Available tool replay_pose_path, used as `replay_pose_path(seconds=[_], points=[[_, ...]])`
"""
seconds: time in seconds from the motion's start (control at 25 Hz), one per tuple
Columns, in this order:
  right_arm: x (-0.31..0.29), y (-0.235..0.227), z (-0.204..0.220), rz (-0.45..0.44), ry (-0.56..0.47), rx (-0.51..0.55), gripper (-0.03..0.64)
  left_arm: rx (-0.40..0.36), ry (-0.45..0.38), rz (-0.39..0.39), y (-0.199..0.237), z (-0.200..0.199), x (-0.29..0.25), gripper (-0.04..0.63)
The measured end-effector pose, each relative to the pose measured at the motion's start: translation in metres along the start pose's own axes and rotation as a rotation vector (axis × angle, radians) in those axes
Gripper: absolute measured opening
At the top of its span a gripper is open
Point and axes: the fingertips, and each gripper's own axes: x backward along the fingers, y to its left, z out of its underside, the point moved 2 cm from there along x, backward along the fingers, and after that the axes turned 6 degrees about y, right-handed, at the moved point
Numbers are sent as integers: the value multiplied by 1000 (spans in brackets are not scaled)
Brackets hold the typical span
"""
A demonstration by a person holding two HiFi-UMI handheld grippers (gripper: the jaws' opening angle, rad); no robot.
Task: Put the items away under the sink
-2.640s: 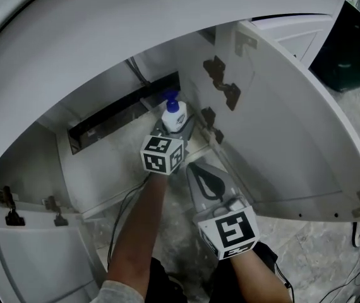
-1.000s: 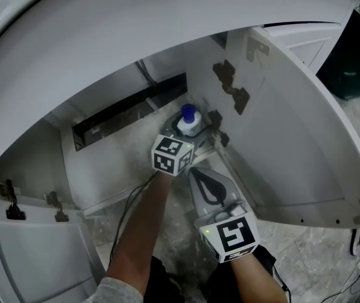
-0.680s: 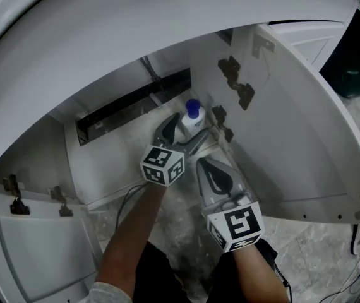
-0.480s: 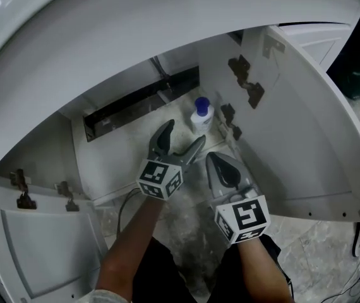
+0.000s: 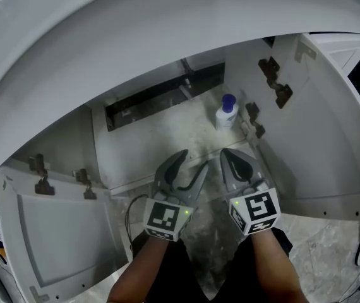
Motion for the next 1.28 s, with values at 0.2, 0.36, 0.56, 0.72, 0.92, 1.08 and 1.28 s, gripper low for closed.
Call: replay_pose_path(seconds=[0.2, 0.36, 0.56, 0.72, 0.92, 1.08, 1.28], points=[[-1, 2, 0, -8, -4, -6, 0, 44, -8, -45, 1, 5, 11, 61], [-1, 8, -3, -19, -10, 10, 0, 51, -35, -11, 1, -2, 2, 11], [-1, 12, -3, -29, -1, 18, 0, 21, -27, 8, -9, 0, -5, 11], [-3, 14, -4, -33, 6, 7, 0, 7, -10, 28, -18, 2, -12, 11], [-6, 23, -5, -44, 3, 17, 0, -7, 1, 1, -20, -2, -5, 11], [2, 33, 0, -56, 42, -17, 0, 100, 19, -22, -19, -11, 10, 11], [35, 45, -24, -3, 123, -15, 0, 192, 65, 46, -41, -33, 36, 9]])
